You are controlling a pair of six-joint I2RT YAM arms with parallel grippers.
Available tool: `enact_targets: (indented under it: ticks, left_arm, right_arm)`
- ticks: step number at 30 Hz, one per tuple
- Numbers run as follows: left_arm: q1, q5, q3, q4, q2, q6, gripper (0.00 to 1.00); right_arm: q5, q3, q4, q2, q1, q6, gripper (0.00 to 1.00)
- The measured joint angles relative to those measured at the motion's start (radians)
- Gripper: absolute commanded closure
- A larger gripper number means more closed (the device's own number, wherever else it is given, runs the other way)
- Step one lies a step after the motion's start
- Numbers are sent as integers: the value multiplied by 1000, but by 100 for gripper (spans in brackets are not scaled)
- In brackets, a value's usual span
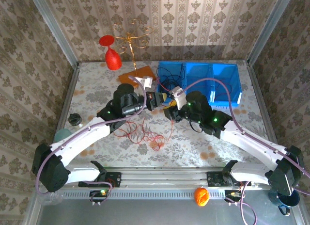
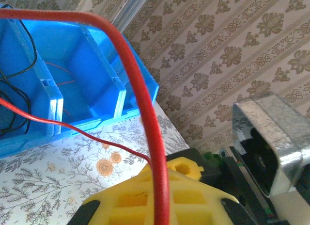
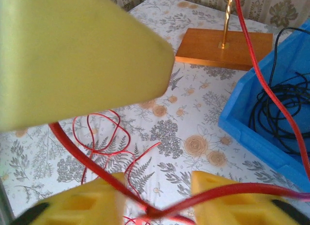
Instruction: Untangle the cables
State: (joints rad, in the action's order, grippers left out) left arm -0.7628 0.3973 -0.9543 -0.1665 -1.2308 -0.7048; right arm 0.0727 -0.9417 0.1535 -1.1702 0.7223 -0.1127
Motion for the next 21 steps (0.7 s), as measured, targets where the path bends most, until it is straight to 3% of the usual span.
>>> enact_targets:
  ticks: [4, 5, 6, 7, 8, 10, 11, 21]
  left_arm:
    - [2, 0, 11, -1, 1, -1, 97]
    - [6, 0, 15, -2, 3, -2, 85]
    - [8, 0, 19, -3, 6, 0, 67]
    - [14, 0, 26, -2, 13, -2, 42]
    - [19, 1, 35, 3, 23, -2, 26]
    - [34, 0, 56, 19, 51, -2, 5]
    - [45, -2, 69, 33, 72, 0, 0]
    - [197, -62, 248, 187, 374, 9, 0]
  right_arm:
    - [17, -6, 3, -9, 0, 6, 99]
    - [18, -6, 3, -9, 0, 5, 100]
    - [18, -6, 2, -8, 0, 2, 100]
    - [18, -6, 3, -5, 0, 3, 100]
    - [17, -6, 3, -1, 0, 3, 100]
    - [11, -6, 3, 14, -2, 3, 100]
    - [8, -6, 3, 24, -5, 3, 100]
    - [-71, -14, 18, 101, -96, 2, 100]
